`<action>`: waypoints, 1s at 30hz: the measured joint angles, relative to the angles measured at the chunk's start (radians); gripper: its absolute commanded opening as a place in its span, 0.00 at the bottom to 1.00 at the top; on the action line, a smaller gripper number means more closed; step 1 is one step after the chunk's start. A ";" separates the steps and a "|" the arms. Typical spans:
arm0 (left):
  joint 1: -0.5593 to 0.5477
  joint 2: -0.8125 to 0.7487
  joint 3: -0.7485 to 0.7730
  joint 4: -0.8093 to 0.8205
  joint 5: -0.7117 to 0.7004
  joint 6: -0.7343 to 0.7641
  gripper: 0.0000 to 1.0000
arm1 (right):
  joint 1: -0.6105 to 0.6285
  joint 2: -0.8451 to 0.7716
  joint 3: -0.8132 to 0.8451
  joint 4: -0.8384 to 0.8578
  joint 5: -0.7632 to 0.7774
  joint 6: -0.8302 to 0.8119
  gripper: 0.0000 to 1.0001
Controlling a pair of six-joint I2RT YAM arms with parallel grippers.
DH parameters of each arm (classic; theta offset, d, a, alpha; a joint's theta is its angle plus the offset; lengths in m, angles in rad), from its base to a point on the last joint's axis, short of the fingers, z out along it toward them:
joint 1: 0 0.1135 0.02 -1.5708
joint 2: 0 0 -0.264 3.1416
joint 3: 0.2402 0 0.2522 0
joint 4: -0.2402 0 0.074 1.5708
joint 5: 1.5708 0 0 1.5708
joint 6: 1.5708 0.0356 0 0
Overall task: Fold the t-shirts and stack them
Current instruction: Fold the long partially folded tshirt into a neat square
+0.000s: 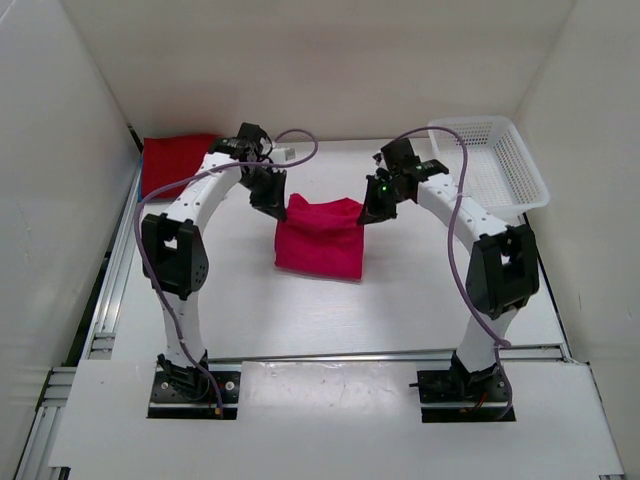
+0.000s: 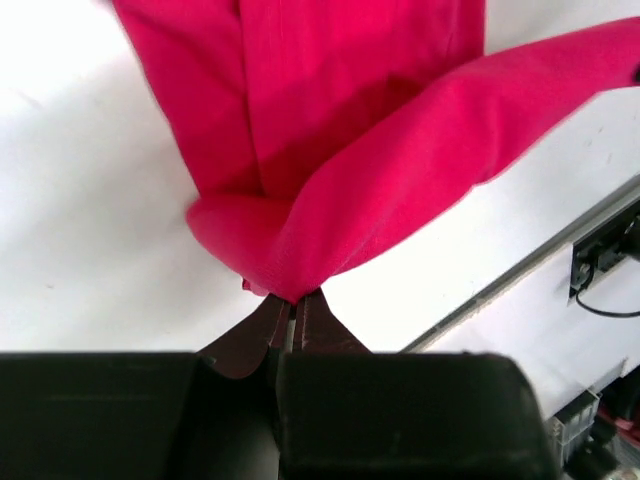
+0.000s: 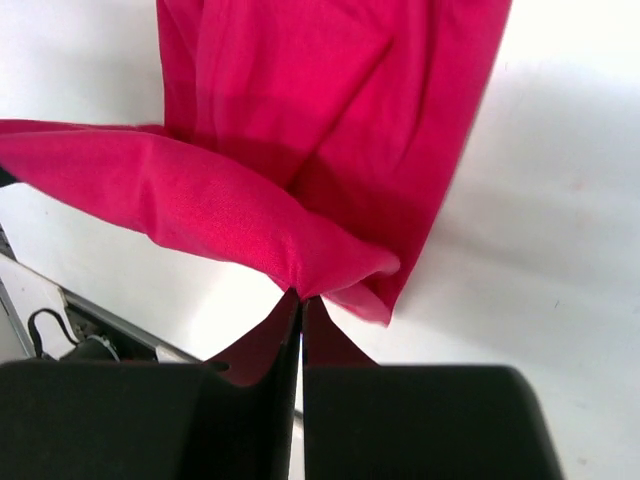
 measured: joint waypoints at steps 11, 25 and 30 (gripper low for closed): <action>0.003 0.160 0.196 0.041 -0.012 0.003 0.11 | -0.074 0.182 0.224 -0.027 -0.050 -0.018 0.00; 0.061 0.385 0.323 0.084 -0.008 0.002 0.26 | -0.140 0.443 0.378 -0.007 -0.120 0.019 0.13; 0.094 0.423 0.373 0.127 -0.026 0.008 0.62 | -0.159 0.492 0.402 0.025 -0.124 0.047 0.35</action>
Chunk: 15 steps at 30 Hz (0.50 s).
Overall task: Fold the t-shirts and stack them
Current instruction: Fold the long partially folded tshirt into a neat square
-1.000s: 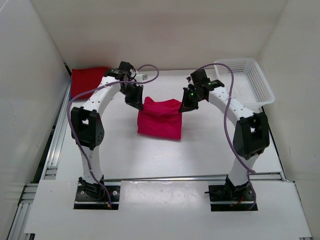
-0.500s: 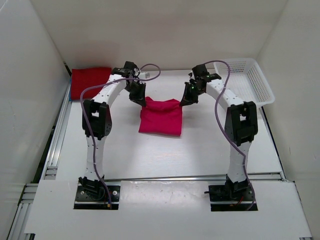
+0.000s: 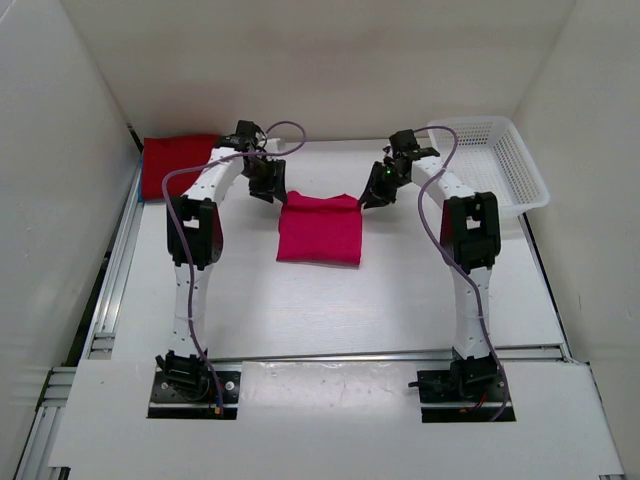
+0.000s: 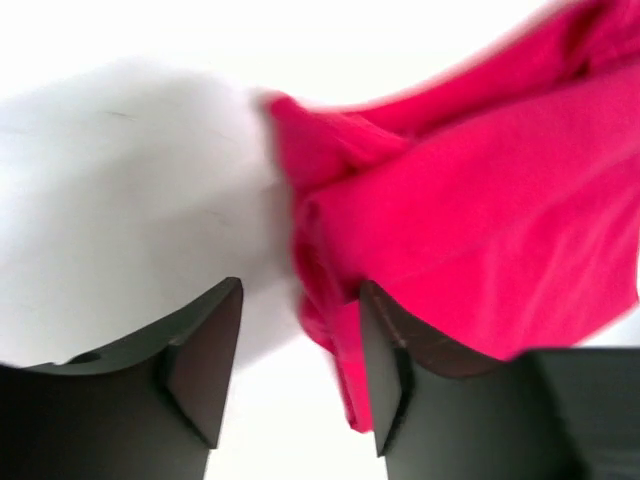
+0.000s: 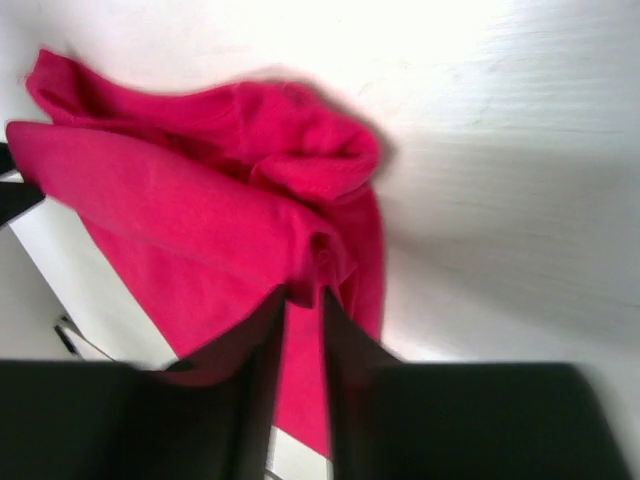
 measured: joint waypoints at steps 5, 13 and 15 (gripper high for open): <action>0.037 0.007 0.058 0.035 -0.056 -0.003 0.67 | -0.027 0.002 0.008 0.038 0.032 0.003 0.38; 0.107 -0.197 -0.137 0.120 -0.120 -0.002 0.69 | 0.122 -0.239 -0.204 0.143 0.179 -0.092 0.00; 0.126 -0.251 -0.182 0.137 -0.127 -0.002 0.69 | 0.201 -0.250 -0.201 0.175 0.178 -0.106 0.00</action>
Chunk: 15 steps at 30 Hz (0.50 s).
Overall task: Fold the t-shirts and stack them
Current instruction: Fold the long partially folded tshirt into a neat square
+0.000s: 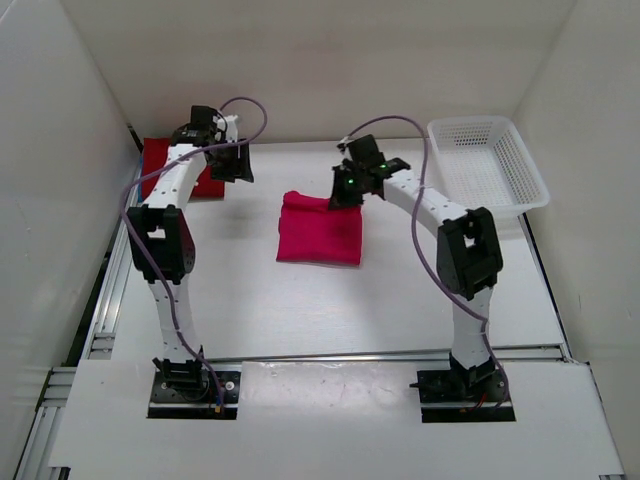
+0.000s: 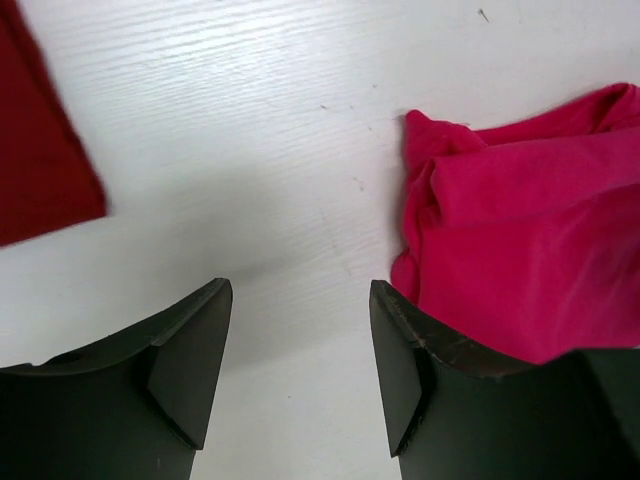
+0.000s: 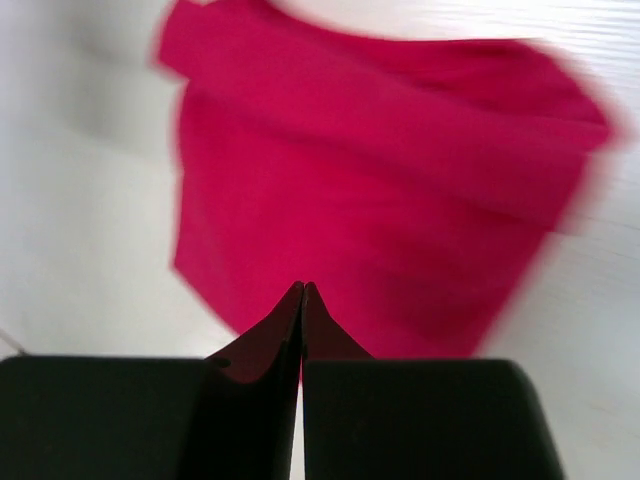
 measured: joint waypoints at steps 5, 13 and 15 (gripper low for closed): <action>0.023 -0.075 -0.106 0.028 -0.004 0.000 0.69 | 0.091 0.107 0.073 0.022 -0.048 0.002 0.00; 0.014 -0.084 -0.254 0.016 0.004 0.000 0.69 | 0.041 0.369 0.259 0.028 -0.040 0.086 0.00; 0.014 -0.086 -0.263 0.021 0.007 0.000 0.69 | 0.027 0.391 0.294 0.045 -0.037 0.126 0.00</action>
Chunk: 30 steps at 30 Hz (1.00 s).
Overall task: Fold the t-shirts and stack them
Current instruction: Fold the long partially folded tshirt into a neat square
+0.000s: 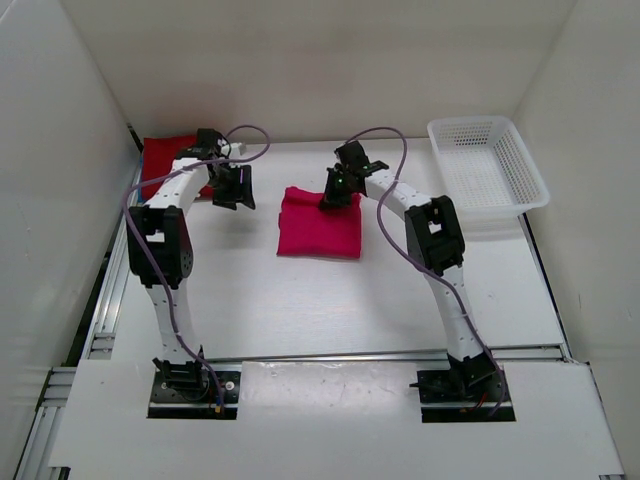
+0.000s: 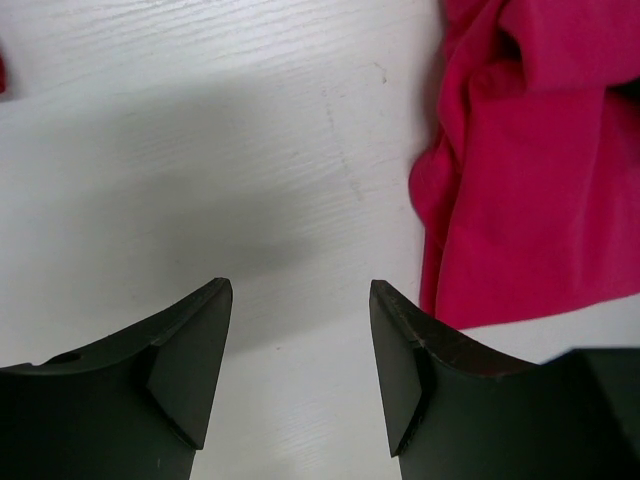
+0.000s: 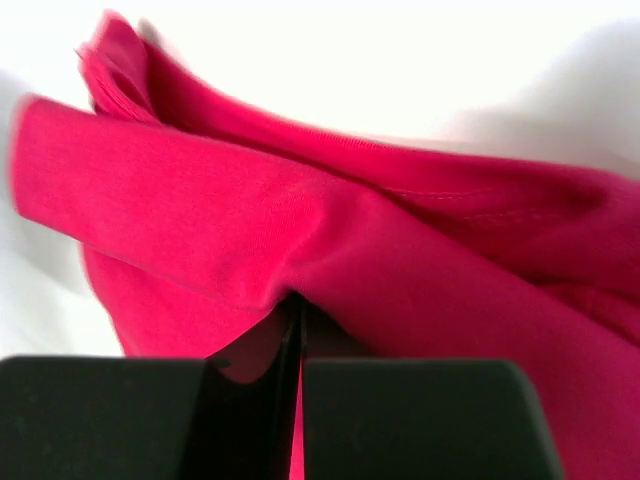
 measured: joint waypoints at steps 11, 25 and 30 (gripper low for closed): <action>-0.090 -0.030 -0.010 -0.058 0.010 0.000 0.69 | -0.087 0.143 0.160 0.187 0.047 0.214 0.03; -0.223 0.324 0.491 0.059 -0.006 0.000 0.54 | -0.102 -0.232 -0.214 0.235 0.186 0.133 0.03; -0.214 0.404 0.484 0.053 -0.066 0.001 0.43 | -0.109 -0.352 -0.325 0.285 0.163 0.096 0.00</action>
